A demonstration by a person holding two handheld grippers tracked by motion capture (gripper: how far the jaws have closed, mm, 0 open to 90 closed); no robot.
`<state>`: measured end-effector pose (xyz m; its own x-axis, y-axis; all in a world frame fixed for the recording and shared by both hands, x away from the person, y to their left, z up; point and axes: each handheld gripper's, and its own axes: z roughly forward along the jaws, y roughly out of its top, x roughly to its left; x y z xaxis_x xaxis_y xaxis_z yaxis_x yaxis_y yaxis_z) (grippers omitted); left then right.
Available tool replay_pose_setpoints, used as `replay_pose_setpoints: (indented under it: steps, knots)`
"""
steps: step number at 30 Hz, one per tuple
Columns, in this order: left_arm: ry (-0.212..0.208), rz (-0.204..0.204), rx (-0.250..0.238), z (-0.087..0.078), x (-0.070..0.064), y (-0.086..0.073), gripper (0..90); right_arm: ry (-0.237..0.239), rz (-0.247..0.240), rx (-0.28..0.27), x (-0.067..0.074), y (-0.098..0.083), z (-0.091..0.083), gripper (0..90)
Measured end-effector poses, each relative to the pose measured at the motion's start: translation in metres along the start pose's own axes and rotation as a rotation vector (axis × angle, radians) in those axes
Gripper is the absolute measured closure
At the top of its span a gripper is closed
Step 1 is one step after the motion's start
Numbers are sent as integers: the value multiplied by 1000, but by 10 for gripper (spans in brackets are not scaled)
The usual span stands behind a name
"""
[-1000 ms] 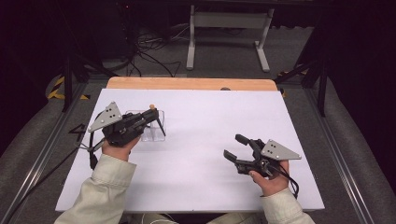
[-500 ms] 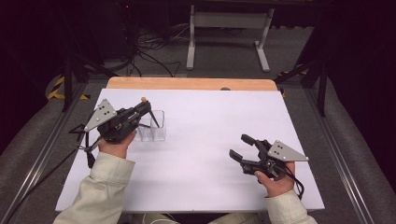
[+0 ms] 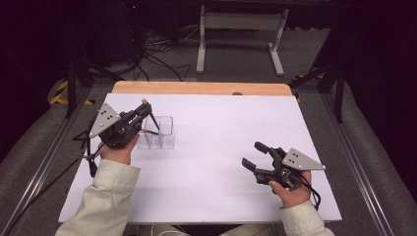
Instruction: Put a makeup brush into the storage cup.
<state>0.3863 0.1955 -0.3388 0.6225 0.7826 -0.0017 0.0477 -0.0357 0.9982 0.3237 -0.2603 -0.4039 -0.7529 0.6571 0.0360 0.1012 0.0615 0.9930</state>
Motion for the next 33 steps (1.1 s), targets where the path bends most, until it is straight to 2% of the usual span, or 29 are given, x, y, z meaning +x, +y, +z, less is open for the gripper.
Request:
replay_pose_setpoints:
  steps: [4,13,22,26,33]
  knots:
    - [24,2,-2,-1,4,-1,836,2,3,-1,0,0,0,271]
    - [47,18,10,-1,4,-1,836,-5,7,7,0,0,0,268]
    - [75,-7,32,1,13,-5,835,-1,2,7,0,0,0,267]
    - [75,-12,33,3,16,-7,835,-1,2,6,1,0,0,267]
    - [63,-41,67,8,21,-15,834,2,0,3,1,0,0,267]
